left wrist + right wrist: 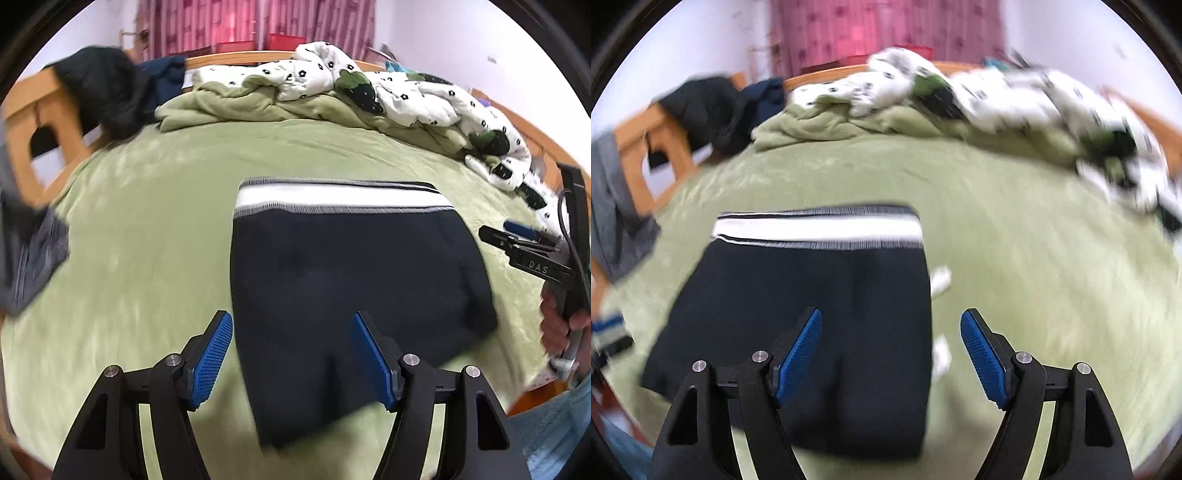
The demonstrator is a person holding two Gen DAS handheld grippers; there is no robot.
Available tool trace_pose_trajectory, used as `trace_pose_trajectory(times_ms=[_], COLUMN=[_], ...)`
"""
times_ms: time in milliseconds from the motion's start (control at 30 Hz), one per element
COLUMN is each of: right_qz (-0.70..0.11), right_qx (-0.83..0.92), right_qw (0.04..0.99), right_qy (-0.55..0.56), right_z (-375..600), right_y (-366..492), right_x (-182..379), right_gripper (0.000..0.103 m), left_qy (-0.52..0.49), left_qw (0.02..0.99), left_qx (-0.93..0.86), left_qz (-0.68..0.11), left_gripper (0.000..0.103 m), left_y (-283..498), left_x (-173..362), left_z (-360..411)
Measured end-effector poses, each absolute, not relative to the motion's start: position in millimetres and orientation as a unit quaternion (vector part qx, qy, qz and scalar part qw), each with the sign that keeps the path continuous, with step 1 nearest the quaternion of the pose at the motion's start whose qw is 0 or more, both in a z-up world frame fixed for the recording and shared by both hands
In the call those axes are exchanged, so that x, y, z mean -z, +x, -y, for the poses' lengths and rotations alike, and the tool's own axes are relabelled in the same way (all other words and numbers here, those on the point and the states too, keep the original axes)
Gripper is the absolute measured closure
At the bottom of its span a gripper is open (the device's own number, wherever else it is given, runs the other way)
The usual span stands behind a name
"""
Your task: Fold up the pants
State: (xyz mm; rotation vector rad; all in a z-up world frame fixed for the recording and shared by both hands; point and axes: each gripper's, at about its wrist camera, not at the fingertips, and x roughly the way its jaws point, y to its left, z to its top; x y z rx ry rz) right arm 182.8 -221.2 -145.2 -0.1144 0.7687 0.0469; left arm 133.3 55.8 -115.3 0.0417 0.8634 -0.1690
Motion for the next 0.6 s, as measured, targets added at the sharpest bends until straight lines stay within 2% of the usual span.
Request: trace_pose_trajectory(times_ms=[167, 333, 433, 500, 533, 600], right_qz=[-0.388, -0.436, -0.446, -0.420, -0.410, -0.414], right_qx=[-0.041, -0.081, -0.099, -0.103, -0.082, -0.068], right_qw=[0.918, 0.895, 0.884, 0.897, 0.906, 0.907], right_qy=[-0.078, 0.043, 0.099, 0.089, 0.062, 0.040], right_z=[222.0, 249.9, 259.3, 254.1, 246.6, 237.6], right_y=[237.2, 291.2, 303.8, 305.1, 308.9, 318.6], right_x=[162.2, 198.6, 209.8, 203.7, 199.4, 203.9], right_gripper=[0.027, 0.026, 0.026, 0.059, 0.062, 0.064], left_qy=[0.016, -0.002, -0.069, -0.084, -0.078, -0.071], left_qw=[0.907, 0.895, 0.876, 0.875, 0.879, 0.882], left_qx=[0.101, 0.104, 0.139, 0.158, 0.163, 0.154], left_qz=[-0.409, -0.434, -0.456, -0.450, -0.441, -0.440], left_gripper=[0.038, 0.040, 0.040, 0.056, 0.063, 0.065], left_y=[197.7, 253.3, 280.6, 287.0, 289.2, 293.2], left_x=[127.3, 166.0, 188.2, 187.3, 183.9, 185.3], left_z=[-58.8, -69.4, -83.5, -83.5, -80.2, -76.5])
